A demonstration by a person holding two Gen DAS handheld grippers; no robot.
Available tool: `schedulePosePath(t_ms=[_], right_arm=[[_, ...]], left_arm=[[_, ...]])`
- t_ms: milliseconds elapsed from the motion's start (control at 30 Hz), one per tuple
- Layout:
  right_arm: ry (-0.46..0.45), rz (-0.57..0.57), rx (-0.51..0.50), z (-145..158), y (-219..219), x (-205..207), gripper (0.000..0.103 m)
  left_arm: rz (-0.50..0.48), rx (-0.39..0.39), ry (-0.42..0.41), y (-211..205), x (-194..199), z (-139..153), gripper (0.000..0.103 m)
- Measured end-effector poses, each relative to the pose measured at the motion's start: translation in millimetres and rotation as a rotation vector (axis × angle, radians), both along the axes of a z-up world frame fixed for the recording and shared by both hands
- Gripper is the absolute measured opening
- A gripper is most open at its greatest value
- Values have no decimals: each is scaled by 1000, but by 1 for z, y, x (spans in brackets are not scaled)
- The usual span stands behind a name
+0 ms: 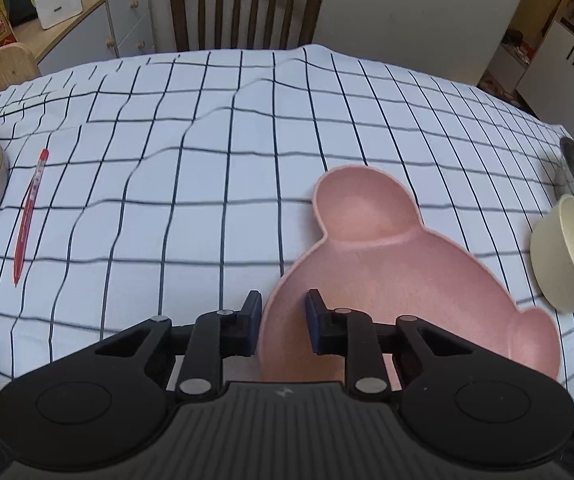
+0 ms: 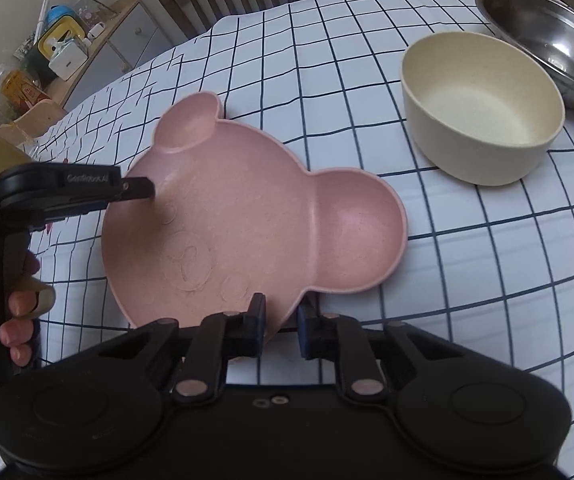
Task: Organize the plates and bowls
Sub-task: 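Close both grippers on the pink bear-shaped plate rim, then lift the pink bear plate with both grippers and carry it toward the stacked plates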
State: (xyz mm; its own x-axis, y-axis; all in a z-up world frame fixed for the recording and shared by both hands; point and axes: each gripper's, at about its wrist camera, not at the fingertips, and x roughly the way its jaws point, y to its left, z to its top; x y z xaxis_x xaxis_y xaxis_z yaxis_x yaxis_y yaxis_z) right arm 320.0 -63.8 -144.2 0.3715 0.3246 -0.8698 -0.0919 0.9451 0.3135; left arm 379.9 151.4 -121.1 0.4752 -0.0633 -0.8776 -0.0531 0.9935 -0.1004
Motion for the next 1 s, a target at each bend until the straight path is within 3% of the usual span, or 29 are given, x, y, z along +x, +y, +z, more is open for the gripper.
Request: schedulePosePath(t_ms=[367,633,1000], right_arm=[[-21,144,-18,3,-43,-1,13],[-33,165,-22,5,-48,-2,13],[-62,186,-55,18,-49,-20,13]], left_arm=[[-127,-6,17,-25,-35,1,17],[-111,-9,21,-28,-31,1,17],[-80,-35,11,-28,-71,16,14]])
